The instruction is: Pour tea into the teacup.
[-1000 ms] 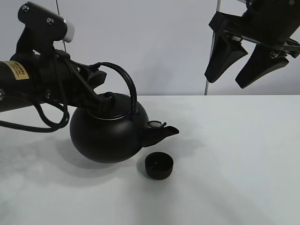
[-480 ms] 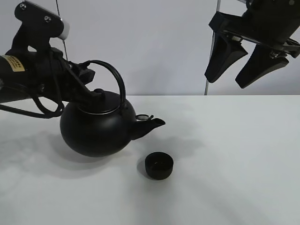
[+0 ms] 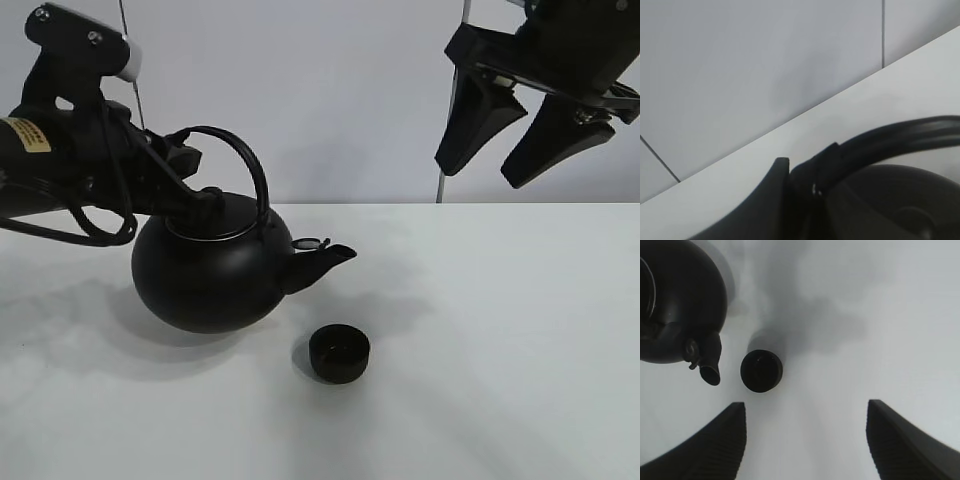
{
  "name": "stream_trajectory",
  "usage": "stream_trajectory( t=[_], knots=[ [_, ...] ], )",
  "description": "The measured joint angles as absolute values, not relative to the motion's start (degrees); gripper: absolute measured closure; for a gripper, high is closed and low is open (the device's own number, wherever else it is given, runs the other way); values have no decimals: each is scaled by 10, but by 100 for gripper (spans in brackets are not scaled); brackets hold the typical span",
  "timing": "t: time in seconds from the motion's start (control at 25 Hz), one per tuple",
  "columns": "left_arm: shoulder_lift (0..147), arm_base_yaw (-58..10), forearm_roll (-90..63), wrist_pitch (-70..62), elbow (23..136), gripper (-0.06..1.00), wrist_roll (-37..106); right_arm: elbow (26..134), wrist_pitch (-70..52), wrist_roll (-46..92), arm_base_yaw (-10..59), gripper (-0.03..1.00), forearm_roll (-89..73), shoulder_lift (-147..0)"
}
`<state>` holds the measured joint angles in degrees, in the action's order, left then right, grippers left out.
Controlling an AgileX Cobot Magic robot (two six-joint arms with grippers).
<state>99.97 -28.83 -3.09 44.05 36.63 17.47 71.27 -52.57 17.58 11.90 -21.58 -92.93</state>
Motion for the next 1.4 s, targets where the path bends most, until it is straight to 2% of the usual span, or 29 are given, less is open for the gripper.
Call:
stream_trajectory(
  t=[0.44,0.72,1.04,1.4],
  knots=[
    [1000,-288,-29,448,366,84,170,713,-526,176,119,50,-217,-929],
    [1000,-288,-33,449,366,84,116,713,-526,176,119,50,-218,-929],
    [1000,-288,18,450,366,84,111,713,-526,176,119,50,-218,-929],
    [1000,-288,-19,450,366,84,79,713,-526,172,119,50,-219,-929]
  ],
)
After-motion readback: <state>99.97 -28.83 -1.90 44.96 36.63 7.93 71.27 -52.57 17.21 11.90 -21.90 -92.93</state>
